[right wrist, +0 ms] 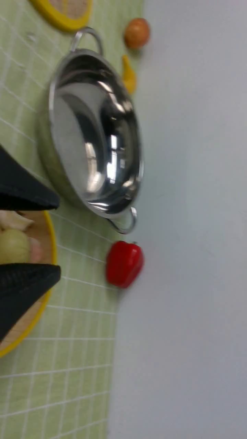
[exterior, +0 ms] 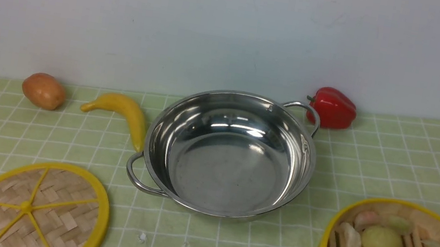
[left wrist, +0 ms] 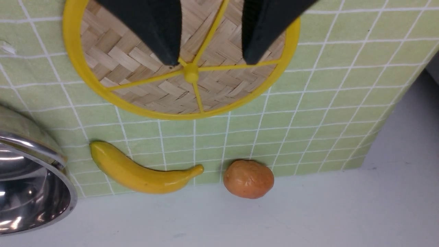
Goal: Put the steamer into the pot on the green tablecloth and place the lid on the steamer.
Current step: 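Reach for and grasp the rim of the bamboo steamer holding the buns with the right gripper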
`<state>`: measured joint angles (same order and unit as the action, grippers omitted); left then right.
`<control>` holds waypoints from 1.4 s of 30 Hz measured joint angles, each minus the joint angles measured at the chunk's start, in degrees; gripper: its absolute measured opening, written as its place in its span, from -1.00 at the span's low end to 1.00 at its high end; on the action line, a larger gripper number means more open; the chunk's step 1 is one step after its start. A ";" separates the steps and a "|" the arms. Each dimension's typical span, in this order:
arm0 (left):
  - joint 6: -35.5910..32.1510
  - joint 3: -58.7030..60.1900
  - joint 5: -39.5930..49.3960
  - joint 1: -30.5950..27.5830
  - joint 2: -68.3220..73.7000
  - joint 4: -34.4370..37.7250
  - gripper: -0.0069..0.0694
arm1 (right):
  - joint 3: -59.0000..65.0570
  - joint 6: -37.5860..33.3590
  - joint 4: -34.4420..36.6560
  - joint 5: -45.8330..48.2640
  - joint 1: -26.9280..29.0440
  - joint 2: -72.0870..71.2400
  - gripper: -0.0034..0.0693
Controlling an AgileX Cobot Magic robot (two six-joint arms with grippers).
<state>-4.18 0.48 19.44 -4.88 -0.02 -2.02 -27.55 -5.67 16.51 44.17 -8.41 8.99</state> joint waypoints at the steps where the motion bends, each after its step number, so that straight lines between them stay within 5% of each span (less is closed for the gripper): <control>1: 0.00 0.00 0.00 0.00 0.00 0.00 -0.18 | -1.95 -0.24 0.41 2.35 0.00 1.34 -0.25; 8: 0.00 0.00 0.00 0.00 0.00 0.00 -0.18 | -3.62 -0.37 5.35 1.50 0.00 5.77 -0.25; 16: 0.00 0.00 0.00 0.00 0.00 0.00 -0.18 | -5.59 -2.44 11.84 10.79 0.00 9.18 -0.25; 21: 0.00 0.00 0.00 0.00 0.00 0.00 -0.18 | -10.83 -12.72 10.78 22.53 0.00 21.57 -0.25; 27: 0.00 0.00 0.00 0.00 0.00 0.00 -0.18 | -11.98 -20.12 10.31 22.18 -0.08 36.86 -0.21; 35: 0.00 0.00 0.00 0.00 0.00 0.00 -0.18 | -12.32 -20.78 6.29 11.36 -10.39 55.19 0.08; 42: 0.00 0.00 0.00 0.00 0.00 0.00 -0.18 | -17.12 -17.29 2.25 8.96 -19.13 68.40 0.15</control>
<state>-4.18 0.48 19.44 -4.88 -0.02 -2.02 -44.67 -22.96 18.76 53.13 -27.54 77.38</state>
